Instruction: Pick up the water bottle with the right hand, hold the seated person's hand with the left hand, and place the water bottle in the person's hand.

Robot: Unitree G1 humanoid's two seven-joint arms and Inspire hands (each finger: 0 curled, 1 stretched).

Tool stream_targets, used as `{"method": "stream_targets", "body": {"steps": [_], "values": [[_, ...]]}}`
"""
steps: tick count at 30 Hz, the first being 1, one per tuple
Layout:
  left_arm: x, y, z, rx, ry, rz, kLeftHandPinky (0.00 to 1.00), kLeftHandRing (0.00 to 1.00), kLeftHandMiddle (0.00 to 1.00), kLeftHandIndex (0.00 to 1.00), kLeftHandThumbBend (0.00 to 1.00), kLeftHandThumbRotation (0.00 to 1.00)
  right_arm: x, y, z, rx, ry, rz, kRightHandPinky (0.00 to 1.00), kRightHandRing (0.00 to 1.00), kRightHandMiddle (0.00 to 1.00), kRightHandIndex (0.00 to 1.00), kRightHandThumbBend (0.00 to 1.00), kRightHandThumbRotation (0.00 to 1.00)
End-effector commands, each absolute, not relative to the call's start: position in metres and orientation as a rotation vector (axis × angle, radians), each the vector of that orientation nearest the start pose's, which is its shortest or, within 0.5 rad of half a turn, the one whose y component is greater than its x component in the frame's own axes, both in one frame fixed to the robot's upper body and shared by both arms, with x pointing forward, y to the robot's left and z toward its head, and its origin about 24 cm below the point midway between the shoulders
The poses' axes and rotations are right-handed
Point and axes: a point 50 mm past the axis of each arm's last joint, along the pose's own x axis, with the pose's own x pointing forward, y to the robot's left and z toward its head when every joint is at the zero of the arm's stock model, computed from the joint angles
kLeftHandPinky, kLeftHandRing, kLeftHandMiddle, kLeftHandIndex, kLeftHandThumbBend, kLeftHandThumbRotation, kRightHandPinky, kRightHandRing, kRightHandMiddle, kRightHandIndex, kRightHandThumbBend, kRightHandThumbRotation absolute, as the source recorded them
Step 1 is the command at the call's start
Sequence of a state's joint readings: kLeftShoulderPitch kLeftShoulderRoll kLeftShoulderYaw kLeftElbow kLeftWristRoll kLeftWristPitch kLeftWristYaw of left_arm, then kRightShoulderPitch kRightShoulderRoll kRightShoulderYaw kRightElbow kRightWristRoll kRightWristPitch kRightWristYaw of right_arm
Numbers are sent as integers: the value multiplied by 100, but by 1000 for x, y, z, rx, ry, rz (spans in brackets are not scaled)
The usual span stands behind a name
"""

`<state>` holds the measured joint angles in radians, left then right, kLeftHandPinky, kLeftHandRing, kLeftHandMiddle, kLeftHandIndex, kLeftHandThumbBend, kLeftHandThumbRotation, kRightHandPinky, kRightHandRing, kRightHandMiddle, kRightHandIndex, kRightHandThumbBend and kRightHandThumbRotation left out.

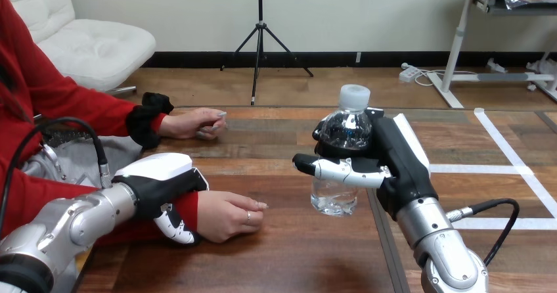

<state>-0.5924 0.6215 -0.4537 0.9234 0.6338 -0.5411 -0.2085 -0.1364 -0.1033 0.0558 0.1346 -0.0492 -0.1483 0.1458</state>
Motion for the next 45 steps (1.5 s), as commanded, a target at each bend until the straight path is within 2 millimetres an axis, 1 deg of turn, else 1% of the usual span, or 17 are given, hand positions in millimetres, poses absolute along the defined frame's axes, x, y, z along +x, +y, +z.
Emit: {"method": "stream_targets", "body": {"steps": [1, 19, 32, 45], "values": [[327, 205, 41, 1316, 14, -747, 30, 36, 41, 44, 88, 0, 292, -131, 87, -159, -274, 232, 27, 32, 38, 39, 86, 0], [325, 202, 48, 1302, -37, -753, 31, 36, 41, 44, 89, 0, 297, -127, 78, -167, -258, 234, 27, 32, 37, 40, 86, 0], [324, 197, 57, 1281, -72, -758, 30, 35, 41, 43, 90, 0, 301, -121, 68, -173, -238, 250, 25, 30, 37, 40, 86, 0], [323, 194, 66, 1273, -80, -763, 29, 35, 41, 43, 89, 0, 305, -115, 58, -175, -209, 258, 30, 34, 39, 41, 86, 0]]}}
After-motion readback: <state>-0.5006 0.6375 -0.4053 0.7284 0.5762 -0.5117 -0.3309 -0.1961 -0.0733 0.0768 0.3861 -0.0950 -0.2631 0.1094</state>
